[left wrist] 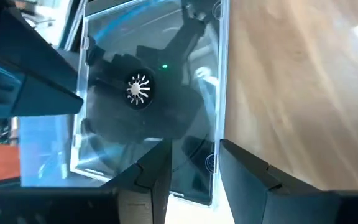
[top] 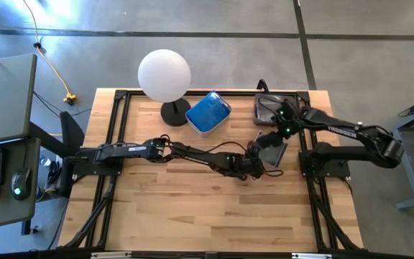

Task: Pick & place jewel cases by type
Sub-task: Put the black CD case into the black bin

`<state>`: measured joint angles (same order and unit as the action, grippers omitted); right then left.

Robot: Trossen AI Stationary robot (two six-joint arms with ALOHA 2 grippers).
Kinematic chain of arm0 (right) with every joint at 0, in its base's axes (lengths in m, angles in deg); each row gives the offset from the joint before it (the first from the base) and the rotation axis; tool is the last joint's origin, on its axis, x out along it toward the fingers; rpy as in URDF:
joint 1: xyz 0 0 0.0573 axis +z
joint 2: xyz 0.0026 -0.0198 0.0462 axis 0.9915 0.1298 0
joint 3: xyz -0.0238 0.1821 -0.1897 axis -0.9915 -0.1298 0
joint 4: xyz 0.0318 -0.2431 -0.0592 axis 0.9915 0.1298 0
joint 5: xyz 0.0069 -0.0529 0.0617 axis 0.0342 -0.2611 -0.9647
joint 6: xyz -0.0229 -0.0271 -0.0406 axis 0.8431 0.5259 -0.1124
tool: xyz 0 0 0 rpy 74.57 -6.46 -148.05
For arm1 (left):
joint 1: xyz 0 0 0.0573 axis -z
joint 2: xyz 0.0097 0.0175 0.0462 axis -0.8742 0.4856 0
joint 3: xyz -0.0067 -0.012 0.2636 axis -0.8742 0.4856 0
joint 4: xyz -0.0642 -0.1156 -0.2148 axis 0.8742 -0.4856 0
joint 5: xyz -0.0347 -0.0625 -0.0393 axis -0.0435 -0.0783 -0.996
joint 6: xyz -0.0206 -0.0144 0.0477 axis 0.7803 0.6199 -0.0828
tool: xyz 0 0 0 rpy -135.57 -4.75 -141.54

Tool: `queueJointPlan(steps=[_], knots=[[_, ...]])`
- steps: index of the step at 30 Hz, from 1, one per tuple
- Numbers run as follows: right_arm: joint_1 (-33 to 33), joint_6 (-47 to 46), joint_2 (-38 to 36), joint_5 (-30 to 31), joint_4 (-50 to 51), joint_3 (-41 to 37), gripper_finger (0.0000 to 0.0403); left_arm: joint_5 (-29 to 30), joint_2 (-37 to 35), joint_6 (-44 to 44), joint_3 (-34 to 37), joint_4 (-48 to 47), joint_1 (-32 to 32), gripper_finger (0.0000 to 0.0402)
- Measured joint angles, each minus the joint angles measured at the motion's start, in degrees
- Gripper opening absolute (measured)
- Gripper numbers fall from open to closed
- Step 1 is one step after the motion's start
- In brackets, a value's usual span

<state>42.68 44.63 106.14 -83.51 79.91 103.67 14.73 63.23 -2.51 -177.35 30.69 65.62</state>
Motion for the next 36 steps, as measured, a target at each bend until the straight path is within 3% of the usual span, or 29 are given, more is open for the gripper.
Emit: queueJointPlan(steps=[5,10,18,26,32,36], knots=[[0.0,0.2,-3.8,3.4,1.0,3.2,0.0203,2.9,0.3,-3.8,-1.0,3.9,-0.1,0.0124],[-0.6,3.4,-3.3,4.8,3.4,9.1,0.0203,2.0,0.2,-6.1,-5.5,8.0,-0.6,0.0124],[-8.2,9.7,-1.8,9.3,6.7,20.8,0.0203,1.3,0.1,-12.5,-6.0,18.6,-6.7,0.0123],[-14.0,14.7,7.1,10.8,8.4,22.2,0.0203,1.9,0.1,-7.4,-5.9,11.3,-11.8,0.0085],[-14.8,17.3,14.8,4.9,3.9,22.8,0.0203,-0.9,-0.6,-1.5,-6.3,14.0,-14.8,0.0062],[-14.1,20.0,17.3,8.2,4.0,24.9,0.0203,-2.3,0.0,0.7,-6.0,12.2,-15.5,0.0054]])
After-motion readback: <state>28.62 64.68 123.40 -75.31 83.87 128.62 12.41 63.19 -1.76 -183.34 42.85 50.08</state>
